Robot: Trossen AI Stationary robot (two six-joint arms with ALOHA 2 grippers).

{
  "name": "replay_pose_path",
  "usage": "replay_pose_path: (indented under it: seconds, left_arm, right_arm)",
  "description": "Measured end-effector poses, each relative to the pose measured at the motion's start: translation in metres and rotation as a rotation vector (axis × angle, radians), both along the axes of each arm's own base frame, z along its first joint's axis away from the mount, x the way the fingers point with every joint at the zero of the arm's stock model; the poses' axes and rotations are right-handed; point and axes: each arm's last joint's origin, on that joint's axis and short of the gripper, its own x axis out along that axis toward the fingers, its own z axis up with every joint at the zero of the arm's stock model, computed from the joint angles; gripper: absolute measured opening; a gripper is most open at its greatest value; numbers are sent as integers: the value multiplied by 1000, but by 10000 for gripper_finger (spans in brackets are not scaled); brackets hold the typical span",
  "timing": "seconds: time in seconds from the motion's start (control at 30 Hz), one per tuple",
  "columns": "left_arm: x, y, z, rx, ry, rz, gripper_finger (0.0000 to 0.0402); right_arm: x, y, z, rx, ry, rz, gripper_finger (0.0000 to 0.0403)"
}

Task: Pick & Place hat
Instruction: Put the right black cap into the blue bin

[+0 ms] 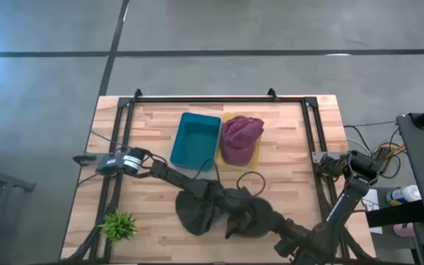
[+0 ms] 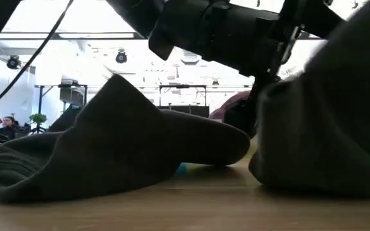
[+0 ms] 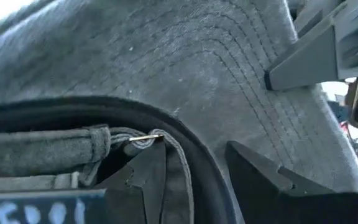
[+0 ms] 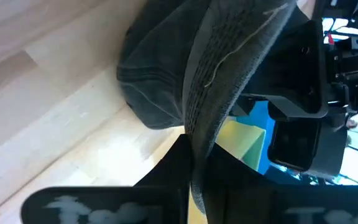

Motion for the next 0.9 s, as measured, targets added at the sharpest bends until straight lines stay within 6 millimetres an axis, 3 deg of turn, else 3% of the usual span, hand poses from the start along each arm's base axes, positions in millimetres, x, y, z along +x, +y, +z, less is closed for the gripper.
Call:
replay_pose_path:
  seconds: [0.3, 0.43, 0.67, 0.9]
  left_arm:
    - [0, -1, -6, 109, 22, -53, 163]
    - [-4, -1, 5, 119, 15, -90, 163]
    - [-7, 0, 19, 310, -95, -184, 163]
    - [-6, 4, 28, 334, -126, -179, 163]
  right_arm:
    - [-4, 6, 2, -49, 9, 74, 13]
    - [-10, 8, 13, -101, 9, 100, 13]
    - [-14, 11, 35, -129, -61, 89, 13]
    - [-15, 12, 33, -65, -62, 44, 13]
